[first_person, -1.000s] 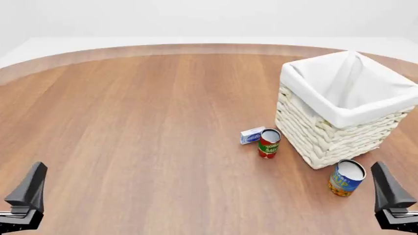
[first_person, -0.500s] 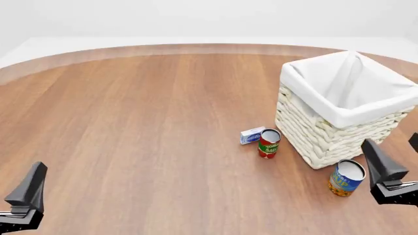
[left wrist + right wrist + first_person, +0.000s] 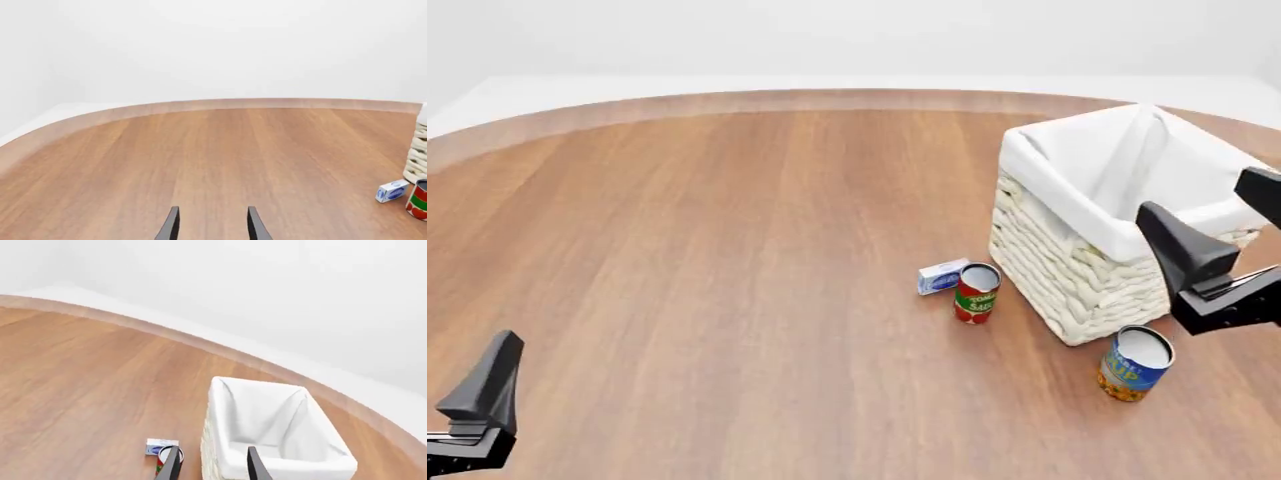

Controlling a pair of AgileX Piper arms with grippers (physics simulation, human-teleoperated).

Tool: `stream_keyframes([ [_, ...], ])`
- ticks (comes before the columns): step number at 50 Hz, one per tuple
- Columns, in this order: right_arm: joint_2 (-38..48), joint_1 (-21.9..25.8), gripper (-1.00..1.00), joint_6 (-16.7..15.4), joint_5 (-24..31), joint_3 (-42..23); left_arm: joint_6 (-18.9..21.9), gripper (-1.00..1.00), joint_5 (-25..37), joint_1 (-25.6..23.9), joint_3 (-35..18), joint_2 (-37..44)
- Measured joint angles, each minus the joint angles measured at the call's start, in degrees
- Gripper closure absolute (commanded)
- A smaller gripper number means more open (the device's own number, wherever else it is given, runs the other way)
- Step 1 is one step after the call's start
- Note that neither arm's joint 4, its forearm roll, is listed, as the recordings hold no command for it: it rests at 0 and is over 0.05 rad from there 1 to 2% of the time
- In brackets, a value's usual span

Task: Pick up the alphabet soup and the cream cheese box, and put them in the basket.

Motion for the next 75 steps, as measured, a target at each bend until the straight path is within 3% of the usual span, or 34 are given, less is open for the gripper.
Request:
stream_keyframes([
  [21, 12.76, 5.15, -1.00, -9.05, 1.66, -10.42, 0.00, -1.00, 0.00, 0.00, 0.00, 0.00],
  [42, 25.44, 9.70, -1.00, -15.45, 4.62, -19.29, 0.00, -1.00, 0.00, 0.00, 0.00, 0.00],
  [59, 32.72, 12.89, -1.00, -18.56, 6.93, -23.71, 0.00, -1.00, 0.00, 0.00, 0.00, 0.00],
  [75, 34.74, 15.74, -1.00, -20.99, 7.66, -23.50, 0.00, -1.00, 0.00, 0.00, 0.00, 0.00],
])
